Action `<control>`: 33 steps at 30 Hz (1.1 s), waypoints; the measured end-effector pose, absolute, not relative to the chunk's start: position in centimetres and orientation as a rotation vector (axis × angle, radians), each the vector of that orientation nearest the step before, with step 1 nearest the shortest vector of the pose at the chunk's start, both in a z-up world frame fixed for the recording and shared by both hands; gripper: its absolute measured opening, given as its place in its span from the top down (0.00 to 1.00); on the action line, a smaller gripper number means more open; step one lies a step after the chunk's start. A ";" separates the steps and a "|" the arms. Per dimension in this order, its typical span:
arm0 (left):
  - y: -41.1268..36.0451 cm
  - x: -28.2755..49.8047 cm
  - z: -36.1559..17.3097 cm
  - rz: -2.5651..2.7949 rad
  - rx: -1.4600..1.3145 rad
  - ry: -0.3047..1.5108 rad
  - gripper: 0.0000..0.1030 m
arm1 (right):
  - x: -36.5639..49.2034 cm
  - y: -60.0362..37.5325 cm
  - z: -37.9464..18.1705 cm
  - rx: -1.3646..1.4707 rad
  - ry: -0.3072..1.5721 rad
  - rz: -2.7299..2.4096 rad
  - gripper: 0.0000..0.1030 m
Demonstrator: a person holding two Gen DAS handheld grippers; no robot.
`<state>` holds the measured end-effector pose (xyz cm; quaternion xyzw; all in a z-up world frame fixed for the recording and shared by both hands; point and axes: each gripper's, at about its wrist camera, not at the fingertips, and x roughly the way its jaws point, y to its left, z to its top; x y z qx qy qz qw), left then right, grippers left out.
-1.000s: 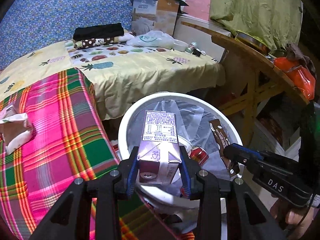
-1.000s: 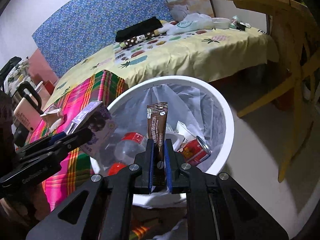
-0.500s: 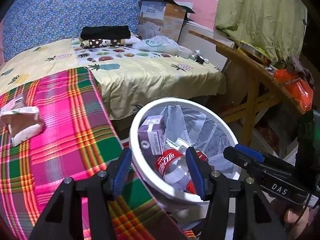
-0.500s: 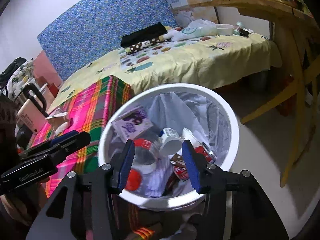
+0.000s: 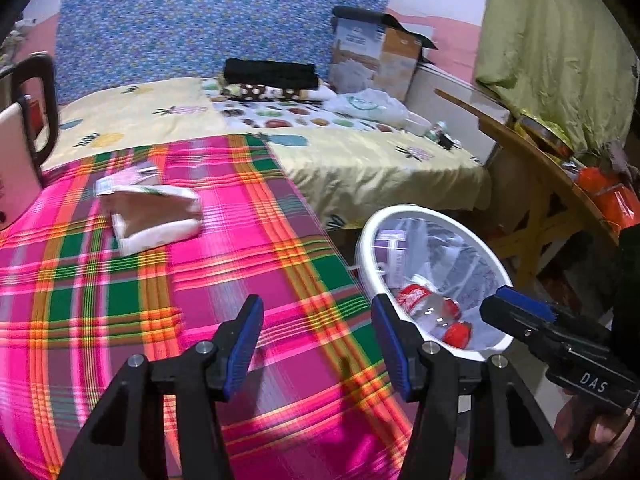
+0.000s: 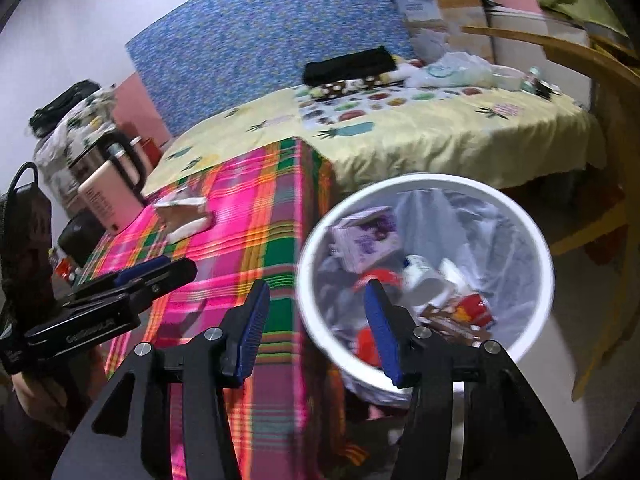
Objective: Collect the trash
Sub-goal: 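Move both open tools back toward the paper wrapper and pink carton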
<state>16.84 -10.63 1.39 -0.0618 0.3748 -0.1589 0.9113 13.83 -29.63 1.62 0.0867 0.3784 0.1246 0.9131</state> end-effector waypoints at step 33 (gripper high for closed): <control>4.8 19.9 1.1 -0.066 -0.139 0.768 0.44 | 19.7 -16.3 2.1 -0.149 0.773 0.545 0.51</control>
